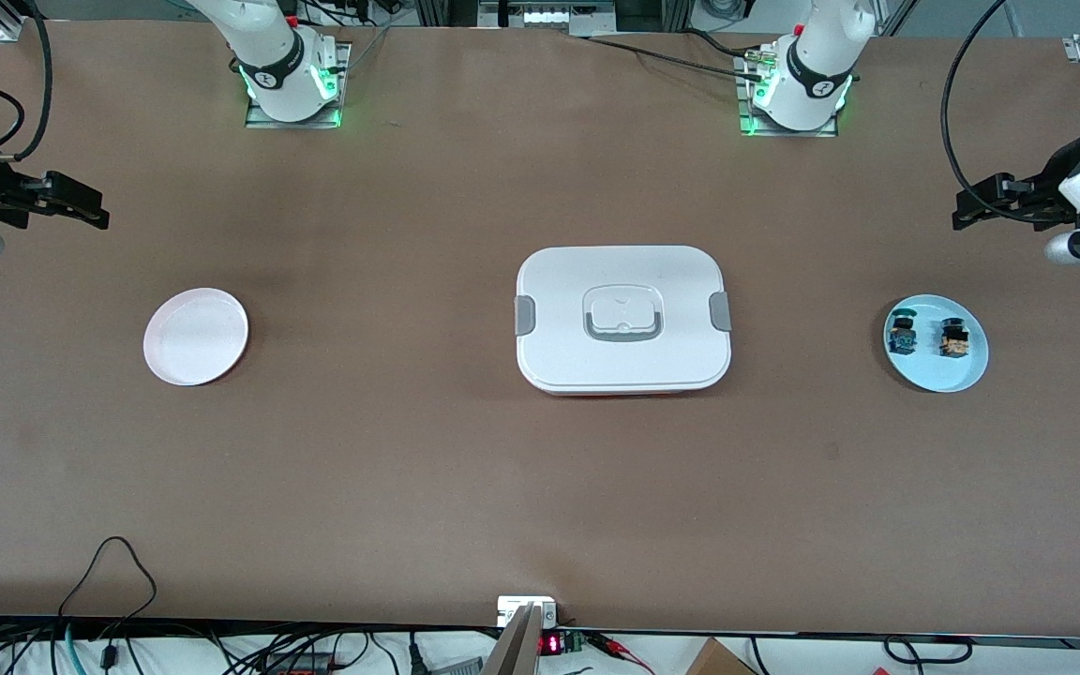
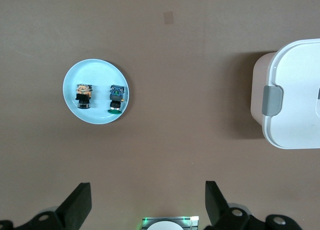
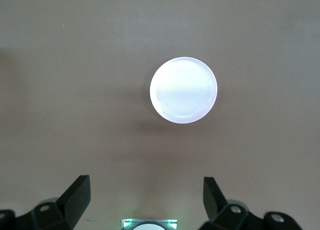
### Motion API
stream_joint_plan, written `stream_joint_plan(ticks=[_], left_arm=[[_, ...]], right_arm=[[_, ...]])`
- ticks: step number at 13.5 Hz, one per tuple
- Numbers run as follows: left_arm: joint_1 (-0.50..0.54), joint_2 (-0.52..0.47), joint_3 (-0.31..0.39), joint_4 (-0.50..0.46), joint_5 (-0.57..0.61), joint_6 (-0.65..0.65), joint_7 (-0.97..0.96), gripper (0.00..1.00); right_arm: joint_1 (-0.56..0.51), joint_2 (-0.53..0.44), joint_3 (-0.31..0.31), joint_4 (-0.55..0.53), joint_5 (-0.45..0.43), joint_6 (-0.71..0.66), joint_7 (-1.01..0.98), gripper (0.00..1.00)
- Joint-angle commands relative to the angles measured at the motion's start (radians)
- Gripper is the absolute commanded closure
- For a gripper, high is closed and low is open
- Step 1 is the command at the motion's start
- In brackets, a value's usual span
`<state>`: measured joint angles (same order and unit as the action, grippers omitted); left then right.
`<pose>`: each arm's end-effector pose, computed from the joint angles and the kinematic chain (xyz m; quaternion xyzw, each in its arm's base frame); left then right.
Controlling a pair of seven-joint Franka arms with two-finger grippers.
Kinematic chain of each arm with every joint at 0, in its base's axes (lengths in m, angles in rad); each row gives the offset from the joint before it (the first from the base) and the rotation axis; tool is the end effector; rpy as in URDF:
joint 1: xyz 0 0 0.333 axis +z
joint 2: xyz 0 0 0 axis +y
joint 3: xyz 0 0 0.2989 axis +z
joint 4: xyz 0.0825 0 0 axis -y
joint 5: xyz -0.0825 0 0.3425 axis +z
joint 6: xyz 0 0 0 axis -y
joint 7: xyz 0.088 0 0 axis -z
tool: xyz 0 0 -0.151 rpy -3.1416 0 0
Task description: Transfer orange switch to right arm and place
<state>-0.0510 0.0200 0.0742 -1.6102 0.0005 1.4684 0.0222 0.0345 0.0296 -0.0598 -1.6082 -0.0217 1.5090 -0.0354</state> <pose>0.4976 0.0113 0.5290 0.9967 0.0006 -0.0808 0.0008 0.5062 -0.0158 0.5277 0.9978 0.0050 -0.0647 0.0098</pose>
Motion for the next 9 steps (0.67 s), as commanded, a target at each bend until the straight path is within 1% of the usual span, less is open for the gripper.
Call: stream_joint_plan(ticks=[1,4,6,8,9], left_arm=[[0.016,0.009,0.002,0.023,0.006,-0.034,-0.002,0.00],[0.025,0.009,0.004,0.015,0.006,-0.030,-0.022,0.00],[0.028,0.008,0.004,0.007,0.006,-0.033,-0.080,0.00],[0.034,0.015,0.004,-0.004,0.007,-0.036,-0.070,0.00],[0.039,0.008,0.002,-0.031,0.009,-0.030,-0.061,0.00]], right_arm=[[-0.001,-0.008,0.000,0.004,-0.007,0.000,0.014,0.00],[-0.001,-0.007,0.002,0.004,-0.007,0.002,0.014,0.00],[-0.001,-0.007,0.000,0.004,-0.007,0.003,0.014,0.00],[-0.001,-0.007,0.000,0.004,-0.007,0.002,0.014,0.00],[-0.002,-0.007,0.000,0.004,-0.007,0.000,0.014,0.00]])
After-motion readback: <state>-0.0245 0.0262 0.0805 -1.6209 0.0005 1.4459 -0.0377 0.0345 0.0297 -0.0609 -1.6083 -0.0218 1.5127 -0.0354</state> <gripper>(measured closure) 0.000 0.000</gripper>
